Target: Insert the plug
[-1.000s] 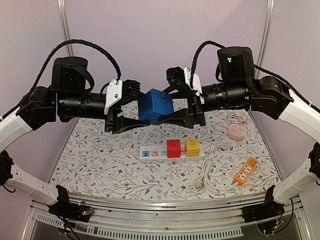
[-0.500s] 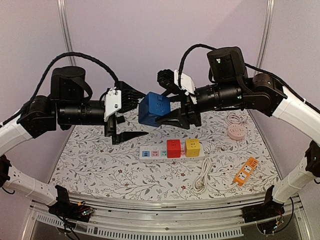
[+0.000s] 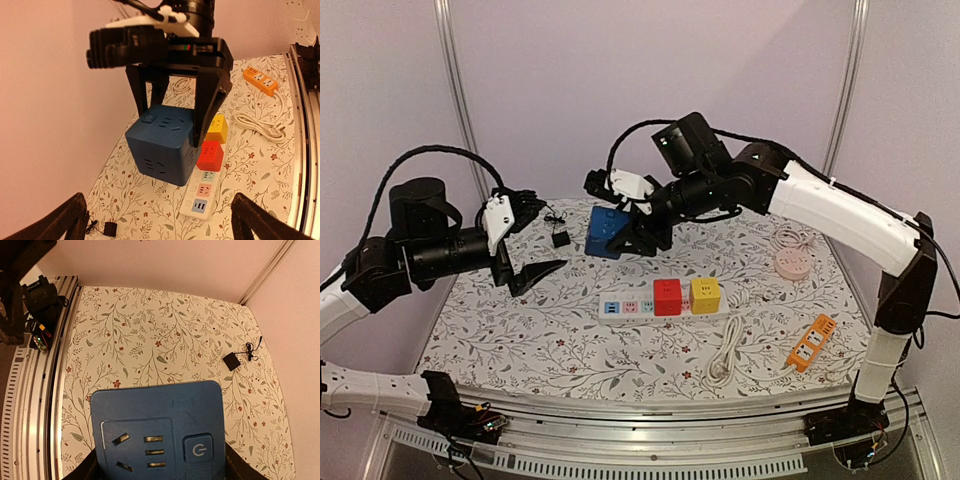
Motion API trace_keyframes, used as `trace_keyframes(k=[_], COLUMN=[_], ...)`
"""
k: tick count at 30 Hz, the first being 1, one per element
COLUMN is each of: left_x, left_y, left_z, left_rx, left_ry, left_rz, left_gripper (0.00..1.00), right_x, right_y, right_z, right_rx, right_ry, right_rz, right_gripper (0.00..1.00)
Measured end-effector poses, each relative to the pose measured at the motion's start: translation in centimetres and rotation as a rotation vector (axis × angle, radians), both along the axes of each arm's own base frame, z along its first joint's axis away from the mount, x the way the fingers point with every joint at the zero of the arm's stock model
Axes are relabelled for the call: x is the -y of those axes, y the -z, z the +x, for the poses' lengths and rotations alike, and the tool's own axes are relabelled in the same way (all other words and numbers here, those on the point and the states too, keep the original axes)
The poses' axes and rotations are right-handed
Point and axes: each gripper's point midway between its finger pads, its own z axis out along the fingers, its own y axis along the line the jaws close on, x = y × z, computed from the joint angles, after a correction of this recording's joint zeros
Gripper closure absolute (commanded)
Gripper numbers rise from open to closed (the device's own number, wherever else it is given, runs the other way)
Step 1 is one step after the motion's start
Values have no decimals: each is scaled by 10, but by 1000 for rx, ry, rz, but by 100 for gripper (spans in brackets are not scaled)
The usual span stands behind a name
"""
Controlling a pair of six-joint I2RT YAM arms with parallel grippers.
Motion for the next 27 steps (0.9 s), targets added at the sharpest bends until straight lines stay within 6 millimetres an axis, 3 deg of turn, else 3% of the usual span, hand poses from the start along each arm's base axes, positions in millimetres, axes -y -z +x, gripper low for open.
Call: trace_keyframes(k=[5,9,12,17,23,27], left_x=[-37,-71,-95,-131,-161,-173], left_y=[32,66,95,126,139,137], left_z=[17,30,40,53,62,66], left_rx=[-108,-191,-255,-310,-316,-314], left_ry=[-149,-291,-402,-562,-675,-718], left_rz=[-61,-136,-196,-294,-386,-430], left_gripper=[0,0,1,1,0,1], right_x=[-16,-16,-15,-8,11,19], right_y=[92,142,162,181,209,225], right_z=[25,31,36,51,81,79], right_rx=[-94,-139,-150,-182,-224,-232], right_ry=[6,-2,-8,4,56,46], right_rz=[-172,-270,-308,-327,-360,-395], right_gripper=[100,100,100,100,100,100])
